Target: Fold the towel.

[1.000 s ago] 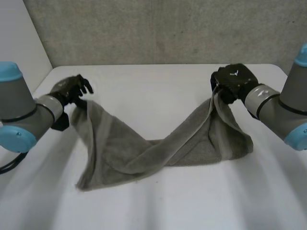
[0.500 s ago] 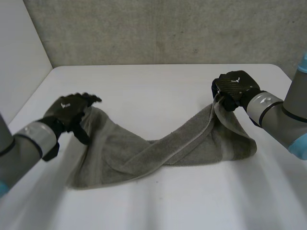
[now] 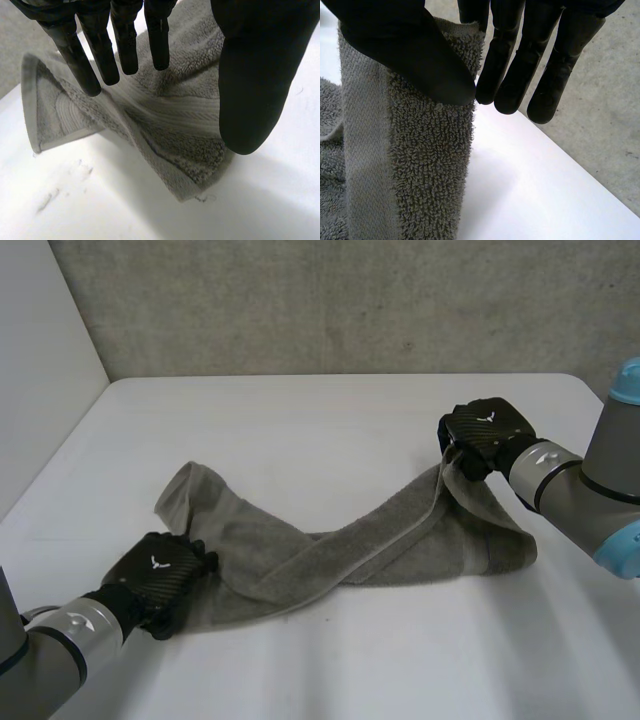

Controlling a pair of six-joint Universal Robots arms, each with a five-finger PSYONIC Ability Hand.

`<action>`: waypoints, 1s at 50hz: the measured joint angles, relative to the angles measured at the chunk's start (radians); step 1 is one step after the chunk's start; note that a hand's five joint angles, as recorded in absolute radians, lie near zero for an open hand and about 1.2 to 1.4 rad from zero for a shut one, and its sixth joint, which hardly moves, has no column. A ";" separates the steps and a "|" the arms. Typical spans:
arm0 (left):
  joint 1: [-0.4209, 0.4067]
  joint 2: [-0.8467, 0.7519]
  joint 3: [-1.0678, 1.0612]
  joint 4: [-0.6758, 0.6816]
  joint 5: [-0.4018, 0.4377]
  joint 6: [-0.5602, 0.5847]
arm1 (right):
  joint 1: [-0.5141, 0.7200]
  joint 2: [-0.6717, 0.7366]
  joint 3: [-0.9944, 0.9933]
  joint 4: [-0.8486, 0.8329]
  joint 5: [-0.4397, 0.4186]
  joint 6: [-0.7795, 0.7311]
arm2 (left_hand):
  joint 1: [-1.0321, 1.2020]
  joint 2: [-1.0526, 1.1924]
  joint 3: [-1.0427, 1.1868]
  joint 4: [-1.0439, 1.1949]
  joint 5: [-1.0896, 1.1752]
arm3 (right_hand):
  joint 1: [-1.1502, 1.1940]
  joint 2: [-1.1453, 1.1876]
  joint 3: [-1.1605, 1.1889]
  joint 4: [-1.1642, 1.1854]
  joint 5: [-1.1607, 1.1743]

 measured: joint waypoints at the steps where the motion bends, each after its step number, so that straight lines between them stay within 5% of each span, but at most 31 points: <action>1: 0.002 -0.006 0.002 0.001 0.000 0.000 | 0.000 0.001 0.000 0.000 0.000 0.000 | 0.000 -0.001 0.000 -0.001 -0.001 | 0.000 0.000 0.000 0.000 0.000; 40: 0.034 -0.164 0.063 0.107 -0.002 -0.003 | 0.003 0.017 0.007 -0.013 0.000 -0.004 | 0.319 0.319 0.314 0.316 0.312 | 0.000 0.000 0.000 0.000 0.000; 50: 0.033 -0.168 0.067 0.107 0.000 -0.005 | 0.003 0.023 0.007 -0.013 0.000 -0.005 | 0.680 0.692 0.686 0.691 0.678 | 0.000 0.000 0.000 0.000 0.000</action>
